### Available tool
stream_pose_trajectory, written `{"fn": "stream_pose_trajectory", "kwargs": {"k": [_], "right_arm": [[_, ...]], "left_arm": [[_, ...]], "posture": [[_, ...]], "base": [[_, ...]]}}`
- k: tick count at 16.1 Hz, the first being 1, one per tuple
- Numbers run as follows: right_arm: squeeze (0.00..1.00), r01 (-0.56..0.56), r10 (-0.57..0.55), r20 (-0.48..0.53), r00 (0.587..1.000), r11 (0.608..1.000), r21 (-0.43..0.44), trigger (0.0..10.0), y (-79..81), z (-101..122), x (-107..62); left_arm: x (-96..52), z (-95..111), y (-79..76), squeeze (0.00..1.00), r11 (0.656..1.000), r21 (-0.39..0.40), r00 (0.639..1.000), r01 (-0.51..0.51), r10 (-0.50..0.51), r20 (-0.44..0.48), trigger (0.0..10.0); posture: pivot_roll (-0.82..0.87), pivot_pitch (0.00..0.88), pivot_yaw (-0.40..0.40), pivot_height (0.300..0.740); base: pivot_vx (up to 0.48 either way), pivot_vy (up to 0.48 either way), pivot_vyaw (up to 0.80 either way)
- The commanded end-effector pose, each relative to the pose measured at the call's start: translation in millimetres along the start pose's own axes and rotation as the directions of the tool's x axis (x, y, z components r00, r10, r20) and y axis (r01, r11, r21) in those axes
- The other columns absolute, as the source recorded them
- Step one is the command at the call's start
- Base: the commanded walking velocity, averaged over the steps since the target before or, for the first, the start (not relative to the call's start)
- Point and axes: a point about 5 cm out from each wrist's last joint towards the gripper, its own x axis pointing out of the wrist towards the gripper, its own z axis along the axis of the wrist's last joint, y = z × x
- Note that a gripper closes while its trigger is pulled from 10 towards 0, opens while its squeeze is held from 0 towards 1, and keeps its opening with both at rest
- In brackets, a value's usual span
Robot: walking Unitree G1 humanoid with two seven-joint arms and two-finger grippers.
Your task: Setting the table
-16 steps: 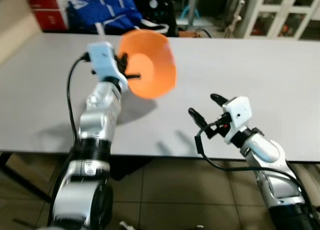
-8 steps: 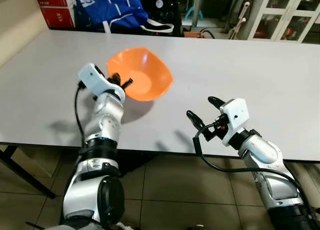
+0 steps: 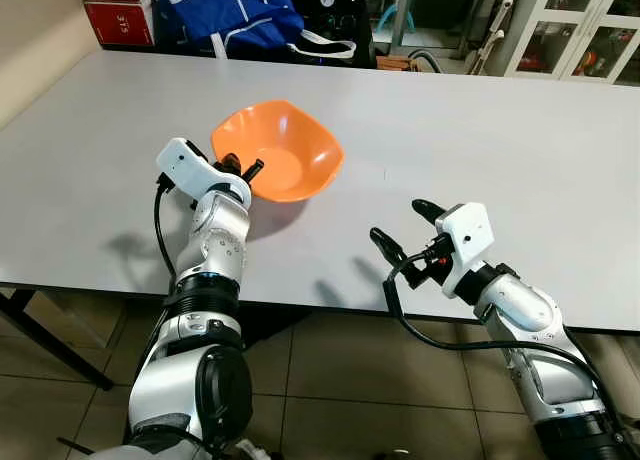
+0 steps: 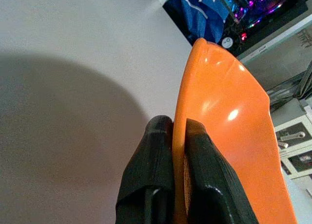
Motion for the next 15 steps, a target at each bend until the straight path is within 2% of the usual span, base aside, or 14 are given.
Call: {"fn": "stream_pose_trajectory", "kwargs": {"k": [1, 3, 10, 15], "right_arm": [[0.00, -0.012, 0.012, -0.001, 1.000, 1.000, -0.013, 10.0, 0.5, 2.2, -2.2], [0.00, -0.012, 0.012, -0.001, 1.000, 1.000, -0.014, 10.0, 0.4, 2.9, -1.8], [0.00, -0.018, 0.018, -0.010, 1.000, 1.000, -0.008, 10.0, 4.3, 0.3, -3.7], [0.00, -0.020, 0.020, -0.026, 0.999, 1.000, -0.009, 10.0, 4.7, -2.2, -8.4]], "left_arm": [[1.8, 6.6, -11.0, 0.00, 1.000, -0.013, 0.999, 0.019, -0.019, 0.027, 0.0], [2.3, 3.5, -11.8, 0.00, 1.000, -0.009, 1.000, 0.021, -0.021, 0.015, 0.0], [4.9, -4.7, 2.8, 0.00, 1.000, 0.001, 0.999, -0.031, 0.031, -0.021, 0.0], [5.1, -10.7, 3.8, 0.00, 0.999, -0.008, 0.999, -0.035, 0.035, -0.039, 0.0]], "posture": [[-0.16, 0.040, 0.002, 0.740], [-0.16, 0.041, 0.000, 0.740], [-0.17, 0.056, 0.001, 0.740], [-0.18, 0.067, 0.001, 0.740]], "base": [[0.000, 0.000, 0.00], [0.000, 0.000, 0.00], [0.000, 0.000, 0.00], [0.000, 0.000, 0.00]]}}
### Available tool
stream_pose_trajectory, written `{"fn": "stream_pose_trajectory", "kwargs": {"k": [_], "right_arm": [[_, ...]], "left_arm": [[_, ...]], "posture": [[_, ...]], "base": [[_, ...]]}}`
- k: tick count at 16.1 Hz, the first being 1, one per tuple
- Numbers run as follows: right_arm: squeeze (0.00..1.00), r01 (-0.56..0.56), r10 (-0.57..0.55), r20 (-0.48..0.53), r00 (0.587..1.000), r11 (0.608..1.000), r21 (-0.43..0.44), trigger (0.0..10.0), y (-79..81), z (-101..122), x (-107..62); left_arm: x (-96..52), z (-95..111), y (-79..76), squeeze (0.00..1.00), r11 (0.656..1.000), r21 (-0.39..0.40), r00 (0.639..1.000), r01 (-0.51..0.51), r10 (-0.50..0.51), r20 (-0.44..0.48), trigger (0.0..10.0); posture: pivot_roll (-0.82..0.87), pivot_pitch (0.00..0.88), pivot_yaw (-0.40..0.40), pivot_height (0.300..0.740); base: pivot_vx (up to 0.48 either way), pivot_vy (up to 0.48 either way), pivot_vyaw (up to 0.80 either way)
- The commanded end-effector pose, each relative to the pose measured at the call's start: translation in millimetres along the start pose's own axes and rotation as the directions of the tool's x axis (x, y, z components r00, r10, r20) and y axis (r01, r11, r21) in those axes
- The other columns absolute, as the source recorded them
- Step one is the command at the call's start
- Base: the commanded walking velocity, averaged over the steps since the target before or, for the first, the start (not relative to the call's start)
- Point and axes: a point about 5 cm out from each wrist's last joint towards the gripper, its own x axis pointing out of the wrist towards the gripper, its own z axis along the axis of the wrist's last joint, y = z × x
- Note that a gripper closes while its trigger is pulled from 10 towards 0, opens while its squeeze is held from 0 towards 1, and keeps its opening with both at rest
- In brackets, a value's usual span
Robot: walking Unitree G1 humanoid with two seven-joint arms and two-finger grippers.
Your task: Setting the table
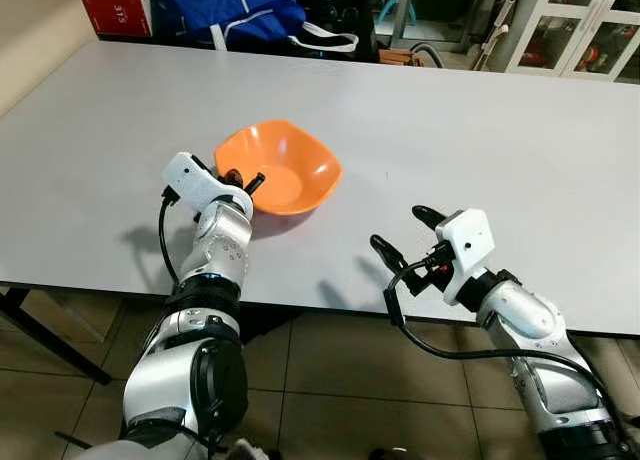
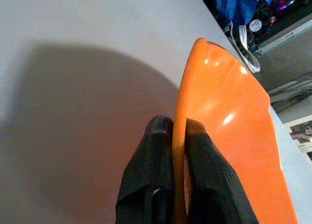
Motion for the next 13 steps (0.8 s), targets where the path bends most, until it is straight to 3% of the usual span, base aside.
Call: {"fn": "stream_pose_trajectory", "kwargs": {"k": [1, 5, 6, 7, 8, 13], "right_arm": [[0.00, -0.010, 0.010, -0.016, 1.000, 1.000, -0.005, 10.0, 1.0, -0.6, -3.1], [0.00, -0.009, 0.009, -0.019, 1.000, 1.000, -0.007, 10.0, 0.4, -0.4, -4.4], [0.00, -0.009, 0.009, -0.020, 1.000, 1.000, -0.007, 10.0, 0.4, -0.2, -4.5], [0.00, -0.009, 0.009, -0.020, 1.000, 1.000, -0.007, 10.0, 0.4, -0.1, -4.6], [0.00, -0.010, 0.009, -0.021, 1.000, 1.000, -0.007, 10.0, 0.4, -0.2, -4.6], [0.00, -0.013, 0.013, -0.025, 1.000, 1.000, -0.009, 10.0, 0.1, -0.5, -4.9]], "left_arm": [[1.1, 2.7, -10.8, 0.00, 0.999, -0.023, 1.000, 0.028, -0.028, 0.006, 0.0], [1.5, -1.7, -8.5, 0.00, 0.999, -0.027, 1.000, 0.019, -0.019, -0.007, 0.0], [1.6, -2.7, -7.9, 0.00, 1.000, -0.025, 1.000, 0.014, -0.015, -0.014, 5.1], [1.7, -2.9, -7.8, 0.00, 1.000, -0.025, 1.000, 0.014, -0.014, -0.015, 5.1], [1.8, -3.0, -7.9, 0.00, 1.000, -0.024, 1.000, 0.014, -0.015, -0.015, 10.0], [2.6, -7.4, -3.6, 0.00, 1.000, -0.020, 0.999, -0.008, 0.007, -0.034, 10.0]], "posture": [[-0.18, 0.069, 0.001, 0.740], [-0.18, 0.070, -0.001, 0.740], [-0.18, 0.070, -0.001, 0.740], [-0.18, 0.070, -0.001, 0.740], [-0.18, 0.068, 0.000, 0.740], [-0.18, 0.063, -0.004, 0.740]], "base": [[0.000, 0.000, 0.00], [0.000, 0.000, 0.00], [0.000, 0.000, 0.00], [0.000, 0.000, 0.00], [0.000, 0.000, 0.00], [0.000, 0.000, 0.00]]}}
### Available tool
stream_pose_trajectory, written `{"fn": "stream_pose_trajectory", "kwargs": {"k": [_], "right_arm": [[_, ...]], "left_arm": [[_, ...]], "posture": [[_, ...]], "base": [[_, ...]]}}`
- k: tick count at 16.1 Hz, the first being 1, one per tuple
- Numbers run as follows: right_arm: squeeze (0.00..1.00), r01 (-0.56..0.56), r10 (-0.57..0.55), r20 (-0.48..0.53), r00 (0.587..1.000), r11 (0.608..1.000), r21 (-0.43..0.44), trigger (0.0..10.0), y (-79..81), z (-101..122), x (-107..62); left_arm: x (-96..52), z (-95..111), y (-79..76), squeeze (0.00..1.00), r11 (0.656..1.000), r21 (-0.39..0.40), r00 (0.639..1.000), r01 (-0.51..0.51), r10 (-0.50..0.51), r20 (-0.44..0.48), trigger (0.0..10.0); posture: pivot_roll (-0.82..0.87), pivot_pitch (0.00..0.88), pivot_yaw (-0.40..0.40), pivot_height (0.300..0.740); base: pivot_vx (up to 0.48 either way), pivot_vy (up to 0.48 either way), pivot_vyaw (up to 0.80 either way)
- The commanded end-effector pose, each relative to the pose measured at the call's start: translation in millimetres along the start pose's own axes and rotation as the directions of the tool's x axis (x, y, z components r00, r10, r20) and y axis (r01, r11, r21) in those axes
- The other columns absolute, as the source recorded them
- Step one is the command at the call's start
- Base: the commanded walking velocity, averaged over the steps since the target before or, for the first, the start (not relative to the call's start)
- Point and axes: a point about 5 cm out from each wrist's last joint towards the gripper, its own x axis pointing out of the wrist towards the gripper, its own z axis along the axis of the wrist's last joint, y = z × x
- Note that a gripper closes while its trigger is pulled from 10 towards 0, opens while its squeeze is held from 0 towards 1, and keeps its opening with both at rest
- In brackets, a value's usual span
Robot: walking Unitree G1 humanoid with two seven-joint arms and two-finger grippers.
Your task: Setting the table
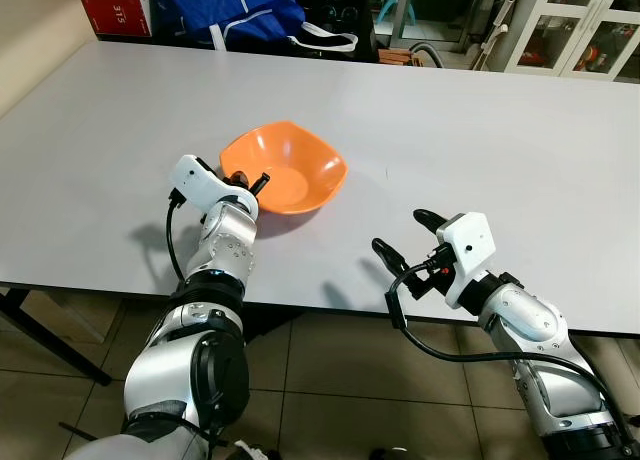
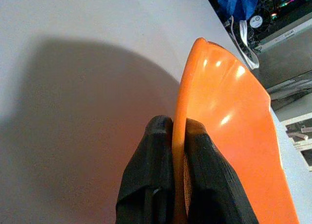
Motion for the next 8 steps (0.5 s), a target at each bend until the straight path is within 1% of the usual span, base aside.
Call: {"fn": "stream_pose_trajectory", "kwargs": {"k": [1, 3, 6, 7, 8], "right_arm": [[0.00, -0.013, 0.013, -0.003, 1.000, 1.000, -0.015, 10.0, 0.0, 2.4, -2.2], [0.00, -0.015, 0.014, -0.005, 1.000, 1.000, -0.018, 10.0, -0.8, 2.6, -2.8], [0.00, -0.018, 0.018, -0.011, 1.000, 1.000, -0.020, 10.0, -0.4, 1.6, -3.6], [0.00, -0.018, 0.017, -0.014, 1.000, 1.000, -0.020, 10.0, -0.3, 1.2, -4.0], [0.00, -0.018, 0.018, -0.015, 1.000, 1.000, -0.020, 10.0, 0.0, 0.9, -4.2]], "left_arm": [[0.6, -2.1, -0.5, 0.00, 1.000, 0.019, 1.000, -0.007, 0.007, -0.013, 10.0], [0.1, -5.4, 1.3, 0.00, 0.999, 0.041, 1.000, -0.018, 0.019, -0.019, 10.0], [-0.4, -9.1, 3.0, 0.00, 0.999, 0.039, 0.999, -0.024, 0.025, -0.029, 10.0], [-0.4, -9.7, 3.5, 0.08, 0.999, 0.038, 0.999, -0.026, 0.027, -0.030, 10.0], [-0.4, -9.9, 3.7, 0.27, 0.999, 0.037, 0.999, -0.027, 0.028, -0.030, 10.0]], "posture": [[-0.18, 0.063, -0.005, 0.740], [-0.19, 0.065, -0.008, 0.740], [-0.19, 0.069, -0.010, 0.740], [-0.19, 0.072, -0.010, 0.740], [-0.19, 0.073, -0.010, 0.740]], "base": [[0.000, 0.000, 0.00], [0.000, 0.000, 0.00], [0.000, 0.000, 0.00], [0.000, 0.000, 0.00], [0.000, 0.000, 0.00]]}}
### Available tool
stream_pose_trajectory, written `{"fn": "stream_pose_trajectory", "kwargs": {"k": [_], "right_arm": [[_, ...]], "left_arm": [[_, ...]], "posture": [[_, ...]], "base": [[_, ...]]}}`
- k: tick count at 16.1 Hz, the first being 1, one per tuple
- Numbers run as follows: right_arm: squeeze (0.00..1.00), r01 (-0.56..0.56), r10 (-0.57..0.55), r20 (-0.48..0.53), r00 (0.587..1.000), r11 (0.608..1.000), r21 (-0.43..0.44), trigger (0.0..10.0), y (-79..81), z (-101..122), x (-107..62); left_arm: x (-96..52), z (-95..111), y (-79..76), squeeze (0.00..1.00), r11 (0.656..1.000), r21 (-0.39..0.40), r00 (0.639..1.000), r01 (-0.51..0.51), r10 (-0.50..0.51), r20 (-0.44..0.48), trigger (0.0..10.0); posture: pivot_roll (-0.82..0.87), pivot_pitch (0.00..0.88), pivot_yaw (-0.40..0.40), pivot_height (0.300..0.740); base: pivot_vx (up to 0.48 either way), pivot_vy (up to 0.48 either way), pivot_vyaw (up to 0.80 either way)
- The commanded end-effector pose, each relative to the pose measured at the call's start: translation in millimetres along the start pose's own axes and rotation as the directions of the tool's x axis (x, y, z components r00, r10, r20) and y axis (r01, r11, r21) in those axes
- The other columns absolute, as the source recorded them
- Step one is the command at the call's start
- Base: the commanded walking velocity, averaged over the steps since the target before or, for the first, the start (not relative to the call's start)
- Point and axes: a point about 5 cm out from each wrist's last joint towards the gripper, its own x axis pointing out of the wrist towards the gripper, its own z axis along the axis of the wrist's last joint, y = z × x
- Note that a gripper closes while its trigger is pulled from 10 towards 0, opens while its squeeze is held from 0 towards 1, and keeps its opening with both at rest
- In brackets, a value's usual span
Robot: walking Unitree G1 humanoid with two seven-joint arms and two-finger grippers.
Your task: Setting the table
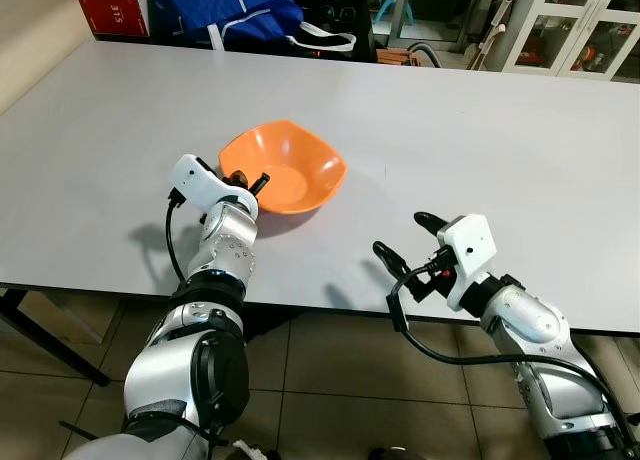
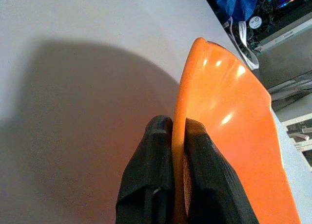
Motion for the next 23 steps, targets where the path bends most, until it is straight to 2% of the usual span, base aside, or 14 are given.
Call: {"fn": "stream_pose_trajectory", "kwargs": {"k": [1, 2, 3, 9, 13, 19, 22, 23], "right_arm": [[0.00, -0.011, 0.011, 0.000, 1.000, 1.000, -0.021, 10.0, 0.0, 4.1, -1.3], [0.00, -0.013, 0.013, -0.002, 1.000, 1.000, -0.021, 10.0, 0.3, 3.9, -1.5], [0.00, -0.014, 0.014, -0.005, 1.000, 1.000, -0.021, 10.0, 0.7, 3.2, -1.5], [0.00, -0.011, 0.011, -0.007, 1.000, 1.000, -0.026, 10.0, 0.3, 3.9, -2.4], [0.00, -0.007, 0.007, -0.010, 1.000, 1.000, -0.027, 10.0, -0.6, 3.5, -2.8], [0.00, -0.008, 0.008, -0.013, 1.000, 1.000, -0.027, 10.0, -0.7, 3.1, -2.7], [0.00, -0.011, 0.011, -0.014, 1.000, 1.000, -0.030, 10.0, -0.8, 2.1, -2.3], [0.00, -0.011, 0.011, -0.013, 1.000, 0.999, -0.031, 10.0, -0.9, 1.9, -2.2]], "left_arm": [[-0.7, -10.1, 4.1, 0.30, 0.999, 0.024, 0.999, -0.026, 0.027, -0.044, 10.0], [-0.8, -11.2, 5.3, 0.57, 0.999, 0.019, 0.998, -0.030, 0.031, -0.049, 10.0], [-1.1, -12.8, 6.9, 1.00, 0.999, 0.014, 0.998, -0.035, 0.035, -0.054, 10.0], [-1.9, -16.7, 10.7, 1.00, 0.999, 0.004, 0.997, -0.049, 0.050, -0.063, 10.0], [-1.4, -14.3, 7.1, 1.00, 0.999, 0.002, 0.998, -0.040, 0.040, -0.055, 10.0], [-4.0, -21.6, 7.8, 1.00, 0.999, -0.005, 0.996, -0.049, 0.048, -0.071, 10.0], [-7.4, -22.9, -0.8, 1.00, 0.999, 0.039, 0.999, -0.006, 0.008, -0.051, 10.0], [-9.0, -24.3, -2.8, 0.29, 0.998, 0.060, 0.999, 0.001, 0.001, -0.048, 10.0]], "posture": [[-0.19, 0.073, -0.010, 0.740], [-0.19, 0.076, -0.010, 0.740], [-0.19, 0.078, -0.011, 0.740], [-0.19, 0.085, -0.013, 0.740], [-0.20, 0.084, -0.011, 0.740], [-0.19, 0.084, -0.013, 0.740], [-0.19, 0.074, -0.011, 0.740], [-0.19, 0.069, -0.009, 0.740]], "base": [[0.000, 0.000, 0.00], [0.000, 0.000, 0.00], [0.000, 0.000, 0.00], [0.000, 0.000, 0.00], [0.000, 0.000, 0.00], [0.000, 0.000, 0.00], [0.000, 0.000, 0.00], [0.000, 0.000, 0.00]]}}
